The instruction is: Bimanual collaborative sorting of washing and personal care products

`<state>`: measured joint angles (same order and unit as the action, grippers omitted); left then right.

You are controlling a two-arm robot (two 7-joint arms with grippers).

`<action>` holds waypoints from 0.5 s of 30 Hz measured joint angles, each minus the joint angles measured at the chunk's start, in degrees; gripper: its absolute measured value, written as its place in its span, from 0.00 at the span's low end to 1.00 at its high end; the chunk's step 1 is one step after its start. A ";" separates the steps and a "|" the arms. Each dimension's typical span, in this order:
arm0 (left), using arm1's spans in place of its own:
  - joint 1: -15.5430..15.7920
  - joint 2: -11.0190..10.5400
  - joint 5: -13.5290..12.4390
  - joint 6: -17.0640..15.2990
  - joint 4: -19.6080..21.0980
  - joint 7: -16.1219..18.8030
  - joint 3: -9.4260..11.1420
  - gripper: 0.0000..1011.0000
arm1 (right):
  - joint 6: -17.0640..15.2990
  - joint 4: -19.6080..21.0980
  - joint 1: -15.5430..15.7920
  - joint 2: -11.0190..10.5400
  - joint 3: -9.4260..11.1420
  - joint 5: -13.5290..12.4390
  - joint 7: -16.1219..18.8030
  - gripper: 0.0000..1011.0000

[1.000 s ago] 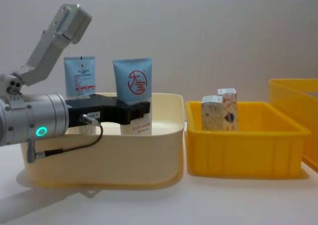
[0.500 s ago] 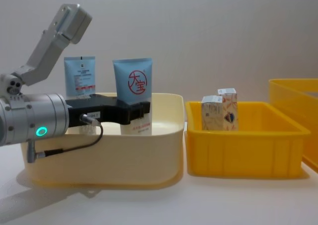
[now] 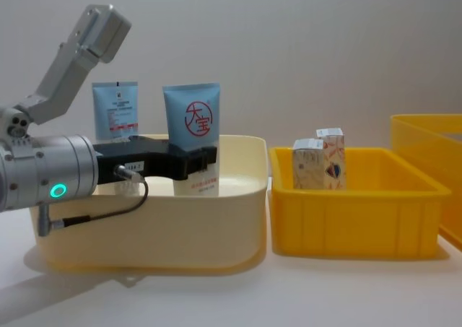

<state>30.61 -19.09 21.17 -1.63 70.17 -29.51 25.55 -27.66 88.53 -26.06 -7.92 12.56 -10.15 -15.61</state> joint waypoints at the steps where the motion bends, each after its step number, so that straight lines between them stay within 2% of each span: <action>1: 0.00 -0.01 0.04 0.09 0.00 -0.08 -0.01 0.30 | 0.00 0.00 0.00 0.00 0.00 0.00 0.00 0.99; 15: 0.72 -0.63 1.29 3.78 -1.63 -2.71 -0.44 0.30 | 0.00 0.01 0.00 0.00 0.00 0.00 0.00 0.99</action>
<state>31.33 -19.71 22.46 2.15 68.54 -32.22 25.11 -27.66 88.54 -26.07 -7.91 12.56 -10.15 -15.61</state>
